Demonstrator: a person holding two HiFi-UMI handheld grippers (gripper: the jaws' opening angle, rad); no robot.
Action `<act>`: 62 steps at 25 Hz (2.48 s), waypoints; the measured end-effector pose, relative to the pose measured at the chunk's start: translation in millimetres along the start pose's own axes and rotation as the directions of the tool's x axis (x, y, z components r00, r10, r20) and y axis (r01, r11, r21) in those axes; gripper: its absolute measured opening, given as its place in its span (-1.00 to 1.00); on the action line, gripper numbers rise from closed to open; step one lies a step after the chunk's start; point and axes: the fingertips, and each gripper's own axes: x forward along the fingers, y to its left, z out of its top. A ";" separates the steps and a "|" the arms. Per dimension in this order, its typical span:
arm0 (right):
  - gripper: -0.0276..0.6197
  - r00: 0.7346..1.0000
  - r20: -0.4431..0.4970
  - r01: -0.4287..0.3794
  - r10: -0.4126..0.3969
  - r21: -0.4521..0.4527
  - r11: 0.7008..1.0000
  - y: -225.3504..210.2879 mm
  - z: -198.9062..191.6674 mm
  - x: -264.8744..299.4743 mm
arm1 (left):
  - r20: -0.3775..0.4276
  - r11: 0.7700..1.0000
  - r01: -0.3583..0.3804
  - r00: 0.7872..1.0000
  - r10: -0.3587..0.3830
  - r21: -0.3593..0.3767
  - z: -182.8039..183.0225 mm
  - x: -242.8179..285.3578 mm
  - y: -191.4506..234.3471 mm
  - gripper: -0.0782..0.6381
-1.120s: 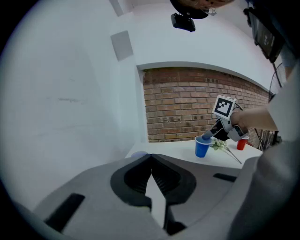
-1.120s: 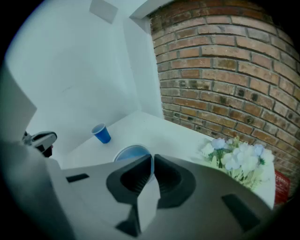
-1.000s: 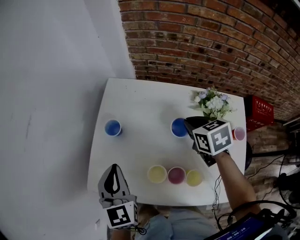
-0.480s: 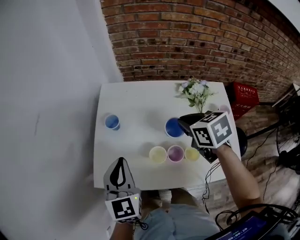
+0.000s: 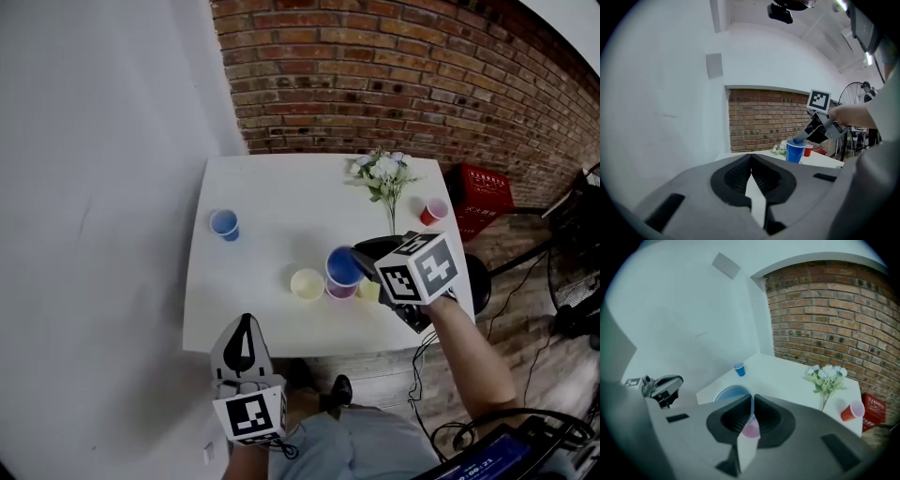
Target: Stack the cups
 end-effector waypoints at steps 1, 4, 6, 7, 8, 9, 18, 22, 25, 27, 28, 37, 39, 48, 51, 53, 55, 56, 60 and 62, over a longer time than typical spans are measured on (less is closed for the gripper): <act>-0.82 1.000 -0.001 0.000 0.000 0.000 1.000 -1.7 -2.3 -5.5 | -0.002 1.000 -0.003 1.000 0.003 0.000 1.1 -4.1 -3.9 -0.76; -0.82 1.000 0.000 0.010 -0.010 0.002 1.000 -9.7 -9.2 -18.9 | -0.003 1.000 -0.018 1.000 0.018 -0.004 0.6 -12.6 -12.4 -0.76; -0.83 1.000 -0.011 0.014 -0.014 0.001 1.000 -12.3 -18.9 -22.3 | -0.004 1.000 -0.023 1.000 0.023 -0.008 -4.7 -18.5 -16.4 -0.76; -0.82 1.000 -0.017 0.015 -0.015 0.001 1.000 -13.4 -23.9 -23.2 | -0.002 1.000 -0.025 1.000 0.025 -0.009 -6.2 -20.6 -18.3 -0.76; -0.82 1.000 -0.022 0.016 -0.016 0.001 1.000 -14.7 -28.2 -23.9 | 0.002 1.000 -0.027 1.000 0.027 -0.008 -6.6 -22.0 -20.1 -0.76; -0.82 1.000 -0.026 0.017 -0.017 0.000 1.000 -16.2 -31.7 -24.8 | 0.005 1.000 -0.029 1.000 0.029 -0.006 -6.4 -23.0 -21.9 -0.76; -0.82 0.999 -0.051 0.009 -0.009 0.014 1.000 -24.0 -44.7 -23.4 | -0.011 0.999 -0.036 0.999 0.036 -0.008 -10.6 -26.1 -26.4 -0.76; -0.82 0.998 -0.062 0.008 -0.006 0.020 1.000 -26.5 -50.2 -18.0 | -0.013 0.999 -0.038 0.999 0.038 -0.005 -12.2 -23.4 -24.7 -0.76; -0.82 0.998 -0.065 0.009 -0.008 0.026 1.000 -27.4 -52.1 -15.3 | -0.013 0.999 -0.038 0.999 0.038 -0.001 -12.1 -22.1 -23.2 -0.76; -0.82 0.998 -0.065 0.009 -0.007 0.027 1.000 -28.0 -52.8 -14.2 | -0.014 0.999 -0.038 0.999 0.038 0.001 -12.5 -21.6 -23.2 -0.76; -0.82 0.998 -0.066 0.008 -0.006 0.028 1.000 -28.3 -53.2 -13.4 | -0.016 0.999 -0.038 0.999 0.038 0.001 -12.9 -21.2 -23.2 -0.76; -0.82 0.997 -0.079 0.004 -0.001 0.043 0.999 -32.3 -58.0 -5.7 | -0.021 0.999 -0.040 0.999 0.040 -0.003 -16.2 -17.2 -20.2 -0.76; -0.82 0.998 -0.063 -0.020 0.025 0.079 0.997 -31.3 -56.5 -6.0 | -0.018 0.999 -0.041 0.999 0.041 0.001 -14.9 -16.6 -19.9 -0.76; -0.83 0.995 -0.035 -0.080 0.089 0.191 0.978 -31.4 -55.7 -6.8 | -0.021 0.999 -0.039 0.999 0.039 -0.006 -17.6 -15.5 -19.2 -0.76; -0.83 0.995 -0.040 -0.083 0.092 0.198 0.977 -32.0 -58.3 -3.9 | -0.024 0.999 -0.041 0.999 0.041 -0.005 -18.6 -15.1 -19.2 -0.76; -0.82 0.995 -0.043 -0.082 0.093 0.203 0.976 -33.3 -59.8 -2.8 | -0.025 0.999 -0.042 0.999 0.042 -0.001 -17.2 -15.0 -19.7 -0.76; -0.82 0.995 -0.046 -0.082 0.093 0.207 0.975 -34.7 -60.9 -2.3 | -0.025 0.999 -0.041 0.999 0.041 0.000 -16.5 -14.6 -20.0 -0.76; -0.82 0.994 -0.047 -0.082 0.094 0.209 0.974 -35.2 -61.3 -2.0 | -0.026 0.999 -0.040 0.999 0.040 -0.001 -16.7 -14.5 -20.0 -0.76; -0.82 0.994 -0.047 -0.085 0.098 0.222 0.971 -36.8 -63.8 -1.0 | -0.030 0.999 -0.041 0.999 0.041 -0.003 -17.8 -14.9 -20.4 -0.76; -0.82 0.994 -0.048 -0.085 0.098 0.224 0.971 -37.5 -65.2 0.3 | -0.030 0.999 -0.041 0.999 0.041 -0.004 -18.4 -14.4 -20.7 -0.76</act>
